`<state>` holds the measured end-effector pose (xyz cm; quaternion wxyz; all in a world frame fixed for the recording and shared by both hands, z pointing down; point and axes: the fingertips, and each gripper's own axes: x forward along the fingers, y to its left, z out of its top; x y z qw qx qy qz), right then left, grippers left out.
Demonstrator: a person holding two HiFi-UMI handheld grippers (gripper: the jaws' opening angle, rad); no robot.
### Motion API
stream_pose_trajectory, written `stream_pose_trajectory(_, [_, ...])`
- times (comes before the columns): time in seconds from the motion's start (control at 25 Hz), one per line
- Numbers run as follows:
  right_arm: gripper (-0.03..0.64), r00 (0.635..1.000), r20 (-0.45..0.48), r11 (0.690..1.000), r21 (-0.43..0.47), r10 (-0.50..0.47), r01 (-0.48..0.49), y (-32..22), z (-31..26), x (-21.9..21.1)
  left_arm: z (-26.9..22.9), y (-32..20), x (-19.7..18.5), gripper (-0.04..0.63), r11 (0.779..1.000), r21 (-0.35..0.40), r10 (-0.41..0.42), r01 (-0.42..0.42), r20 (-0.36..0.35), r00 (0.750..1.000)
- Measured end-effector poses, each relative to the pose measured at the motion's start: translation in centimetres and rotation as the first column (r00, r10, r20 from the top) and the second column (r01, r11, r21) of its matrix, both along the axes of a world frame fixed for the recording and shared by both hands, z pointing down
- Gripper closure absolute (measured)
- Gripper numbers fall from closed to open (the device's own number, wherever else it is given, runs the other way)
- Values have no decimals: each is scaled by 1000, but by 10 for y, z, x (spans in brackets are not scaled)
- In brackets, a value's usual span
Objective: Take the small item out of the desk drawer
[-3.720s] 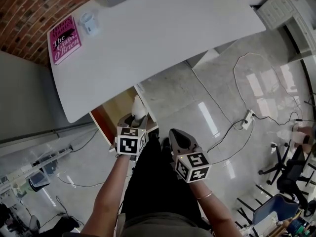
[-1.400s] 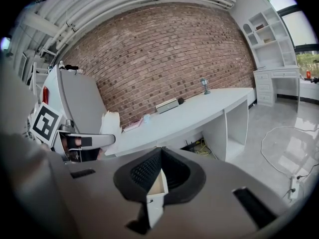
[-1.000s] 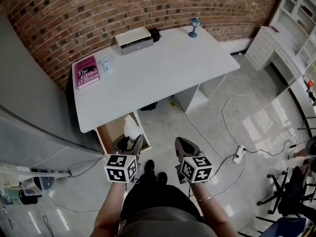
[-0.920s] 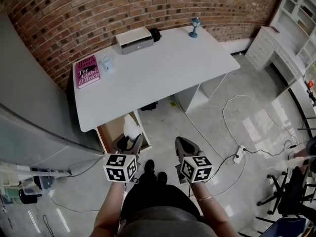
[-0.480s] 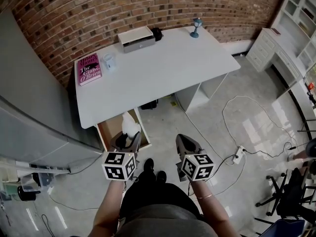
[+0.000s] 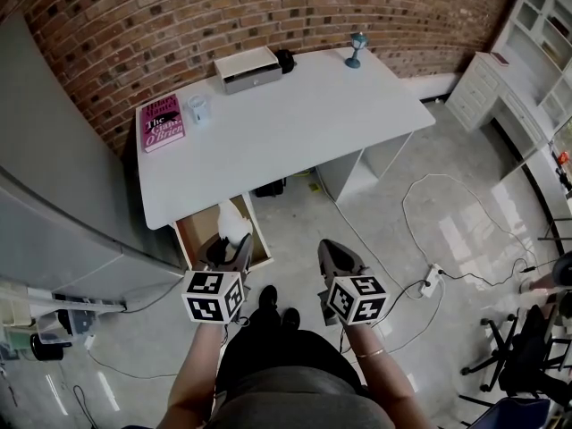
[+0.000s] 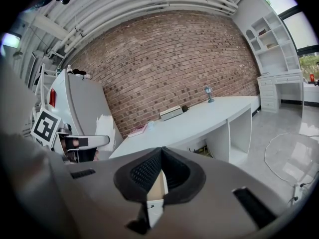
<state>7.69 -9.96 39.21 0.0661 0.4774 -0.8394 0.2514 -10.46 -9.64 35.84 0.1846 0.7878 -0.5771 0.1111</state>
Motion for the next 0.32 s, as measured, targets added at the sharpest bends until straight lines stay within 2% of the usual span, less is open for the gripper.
stream_pose_trajectory(0.32, [616,1000,0,1000,17,-4,4,-2,-4,3,-1,-2,4,416,1000,7,1,-1,-2,1000])
